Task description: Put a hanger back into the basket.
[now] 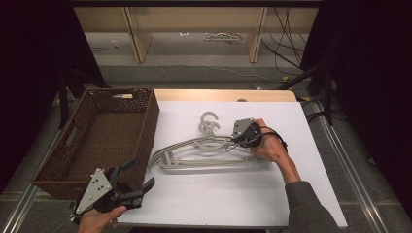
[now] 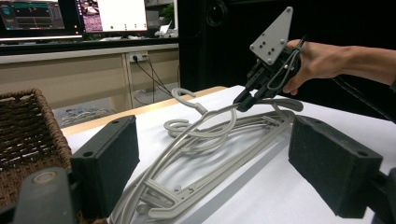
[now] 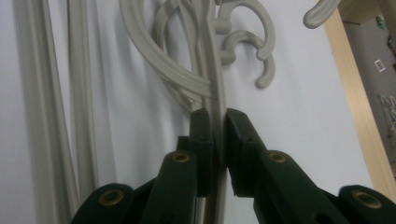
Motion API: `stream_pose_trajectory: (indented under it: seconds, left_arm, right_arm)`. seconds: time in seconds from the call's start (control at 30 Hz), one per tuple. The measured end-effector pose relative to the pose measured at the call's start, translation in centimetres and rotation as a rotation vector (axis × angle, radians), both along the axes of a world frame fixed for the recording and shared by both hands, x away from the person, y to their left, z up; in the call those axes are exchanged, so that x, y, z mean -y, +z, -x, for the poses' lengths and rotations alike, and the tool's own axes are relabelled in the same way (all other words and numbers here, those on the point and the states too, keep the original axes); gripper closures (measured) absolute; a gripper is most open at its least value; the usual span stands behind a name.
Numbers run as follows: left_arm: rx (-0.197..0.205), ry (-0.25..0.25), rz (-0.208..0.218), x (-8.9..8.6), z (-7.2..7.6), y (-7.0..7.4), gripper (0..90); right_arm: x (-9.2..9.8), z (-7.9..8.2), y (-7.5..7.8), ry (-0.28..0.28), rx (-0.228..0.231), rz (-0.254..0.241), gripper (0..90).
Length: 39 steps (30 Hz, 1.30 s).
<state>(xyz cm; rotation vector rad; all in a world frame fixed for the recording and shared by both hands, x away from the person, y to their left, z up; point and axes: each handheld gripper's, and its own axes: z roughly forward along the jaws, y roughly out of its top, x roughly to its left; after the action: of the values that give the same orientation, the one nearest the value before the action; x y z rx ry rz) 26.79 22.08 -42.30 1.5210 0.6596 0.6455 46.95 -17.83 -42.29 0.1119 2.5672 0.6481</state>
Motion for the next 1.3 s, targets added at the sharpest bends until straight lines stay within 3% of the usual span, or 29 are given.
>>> stream_pose_trajectory:
  seconds: [0.03, 0.17, 0.37, 0.43, 0.5, 0.53, 0.63, 0.67, 0.73, 0.77, 0.8, 0.9, 1.0, 1.03, 1.27, 1.3]
  left_arm:
    - [0.005, 0.005, -0.004, 0.0, -0.1, 0.0, 16.2]
    - [0.012, 0.015, -0.019, 0.3, -0.3, 0.2, 17.1]
    - [-0.030, 0.018, -0.025, 1.7, -0.9, 0.7, 18.8]
    - [-0.049, 0.015, -0.068, 2.5, -1.4, 0.9, 28.9]
    - [-0.061, -0.009, -0.131, 4.6, -2.2, 1.2, 29.5]
    - [-0.061, -0.009, -0.131, 4.6, -2.2, 1.2, 29.2]
    - [-0.082, -0.021, -0.183, 6.8, -3.3, 1.7, 27.9]
    - [-0.105, -0.018, -0.217, 7.9, -4.5, 2.0, 27.8]
    - [-0.123, -0.014, -0.228, 8.5, -5.2, 2.1, 27.8]
    - [-0.161, -0.006, -0.264, 9.5, -6.7, 2.1, 27.8]
    - [-0.178, -0.010, -0.275, 9.9, -7.4, 2.1, 27.6]
    - [-0.240, 0.003, -0.272, 11.0, -9.1, 1.8, 28.0]
    - [-0.241, 0.012, -0.306, 11.4, -10.1, 1.6, 28.0]
    - [-0.268, 0.019, -0.291, 11.8, -10.7, 1.4, 28.0]
    - [-0.290, 0.002, -0.303, 12.4, -12.0, 1.7, 28.9]
    - [-0.300, -0.008, -0.304, 12.6, -12.3, 1.6, 29.3]
  right_arm:
    - [0.1, 0.2, 0.1, -0.002, -0.009, 0.002, 82.1]
    - [0.4, 0.8, 0.8, 0.009, 0.031, 0.008, 82.2]
    - [0.8, 1.7, 1.6, 0.029, 0.040, 0.003, 82.2]
    - [0.7, 2.0, 1.8, 0.042, 0.044, 0.008, 82.2]
    - [0.7, 2.3, 2.0, 0.044, 0.056, 0.000, 82.2]
    - [0.7, 2.3, 2.0, 0.044, 0.056, 0.000, 82.2]
    - [0.6, 2.9, 2.5, 0.064, 0.054, -0.010, 82.2]
    - [0.6, 3.0, 2.6, 0.081, 0.052, -0.007, 82.2]
    - [0.5, 3.2, 2.7, 0.079, 0.059, -0.008, 82.2]
    - [0.5, 3.5, 3.0, 0.081, 0.064, -0.009, 82.2]
    - [0.5, 3.7, 3.1, 0.083, 0.062, -0.015, 82.2]
    - [0.6, 3.9, 3.4, 0.101, 0.072, -0.024, 82.2]
    - [0.7, 4.1, 3.6, 0.109, 0.074, -0.027, 82.2]
    - [0.7, 4.4, 3.7, 0.092, 0.076, -0.032, 82.2]
    - [0.4, 4.9, 4.0, 0.106, 0.080, -0.034, 82.2]
    - [0.4, 4.8, 4.3, 0.134, 0.120, -0.002, 82.3]
